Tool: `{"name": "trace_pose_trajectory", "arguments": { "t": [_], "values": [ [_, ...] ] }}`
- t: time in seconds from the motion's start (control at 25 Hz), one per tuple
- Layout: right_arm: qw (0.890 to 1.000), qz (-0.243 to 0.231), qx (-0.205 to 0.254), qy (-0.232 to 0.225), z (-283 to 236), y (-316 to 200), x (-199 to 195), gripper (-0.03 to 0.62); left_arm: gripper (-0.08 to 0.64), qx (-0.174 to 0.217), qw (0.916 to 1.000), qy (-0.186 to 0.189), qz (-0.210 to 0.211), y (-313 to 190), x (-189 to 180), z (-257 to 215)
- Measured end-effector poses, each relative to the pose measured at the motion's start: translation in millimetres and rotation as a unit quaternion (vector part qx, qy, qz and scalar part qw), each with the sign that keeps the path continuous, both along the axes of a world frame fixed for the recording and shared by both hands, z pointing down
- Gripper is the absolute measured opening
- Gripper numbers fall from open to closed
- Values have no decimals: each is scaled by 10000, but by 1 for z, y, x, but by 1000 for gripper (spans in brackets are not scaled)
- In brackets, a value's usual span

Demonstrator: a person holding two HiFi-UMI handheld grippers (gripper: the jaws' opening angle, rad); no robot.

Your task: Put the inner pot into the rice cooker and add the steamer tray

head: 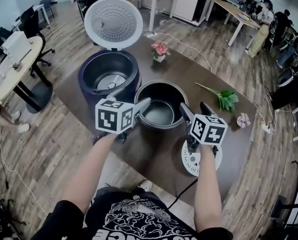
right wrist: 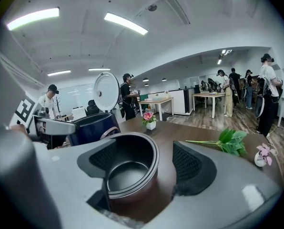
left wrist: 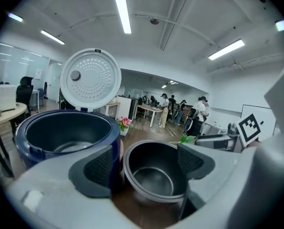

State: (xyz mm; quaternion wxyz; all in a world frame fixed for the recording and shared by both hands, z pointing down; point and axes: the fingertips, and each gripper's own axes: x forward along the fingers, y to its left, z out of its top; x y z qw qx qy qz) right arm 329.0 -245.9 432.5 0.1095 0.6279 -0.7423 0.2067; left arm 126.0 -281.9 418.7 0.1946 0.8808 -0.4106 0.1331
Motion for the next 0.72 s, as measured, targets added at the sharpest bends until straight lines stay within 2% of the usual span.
{"name": "trace_pose_trajectory", "arguments": {
  "t": [0.28, 0.36, 0.64, 0.72],
  "values": [
    [9991, -162, -380, -129, 32, -22, 1, 342, 437, -730, 9962, 135, -454, -7, -8, 50],
    [9984, -226, -494, -153, 41, -26, 1, 339, 409, -912, 9941, 182, -551, -8, -10, 62],
    [9956, -274, -860, -248, 68, -34, 3, 308, 403, -1250, 9887, 341, -750, -11, -4, 83],
    [9947, -316, -937, -268, 73, -36, 0, 298, 367, -1356, 9865, 427, -808, -12, -3, 88]
  ]
}}
